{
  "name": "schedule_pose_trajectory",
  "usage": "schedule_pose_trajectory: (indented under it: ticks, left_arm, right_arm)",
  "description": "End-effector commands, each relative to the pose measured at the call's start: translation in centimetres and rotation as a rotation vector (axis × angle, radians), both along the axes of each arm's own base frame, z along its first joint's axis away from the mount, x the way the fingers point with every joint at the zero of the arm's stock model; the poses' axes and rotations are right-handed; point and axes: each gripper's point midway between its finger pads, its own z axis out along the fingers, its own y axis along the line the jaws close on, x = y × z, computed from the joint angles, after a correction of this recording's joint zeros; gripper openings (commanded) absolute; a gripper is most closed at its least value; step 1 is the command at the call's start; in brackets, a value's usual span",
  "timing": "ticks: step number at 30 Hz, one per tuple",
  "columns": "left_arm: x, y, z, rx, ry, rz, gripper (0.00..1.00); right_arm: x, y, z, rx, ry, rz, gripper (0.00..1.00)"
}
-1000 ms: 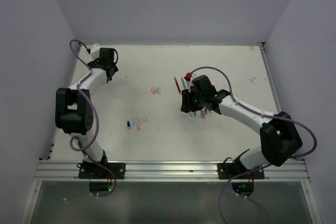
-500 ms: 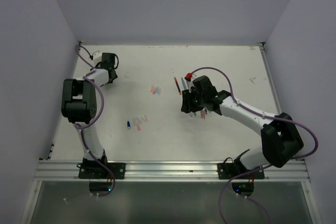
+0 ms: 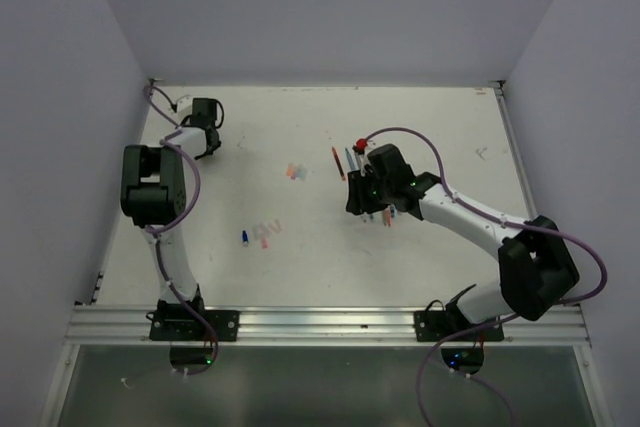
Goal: Open the pen caps
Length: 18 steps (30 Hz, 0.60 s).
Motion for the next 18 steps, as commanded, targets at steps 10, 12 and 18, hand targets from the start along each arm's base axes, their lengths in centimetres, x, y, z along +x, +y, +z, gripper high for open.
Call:
schedule_pose_trajectory:
  ticks: [10,12,18]
  left_arm:
    - [1.6,1.8,0.7,-0.050,-0.029,0.010,0.00]
    - [1.8,1.3,2.4,-0.071,-0.074,-0.003,0.00]
    - [1.6,-2.7,8.1,-0.230,-0.214,-0.092,0.00]
  right_arm:
    - [0.6,-0.6,2.2,0.006,-0.079,-0.028,0.43]
    - [0.9,-1.0,2.4,-0.020,-0.084,-0.050,0.43]
    - [2.1,-0.8,4.6,0.010,-0.108,-0.121,0.44]
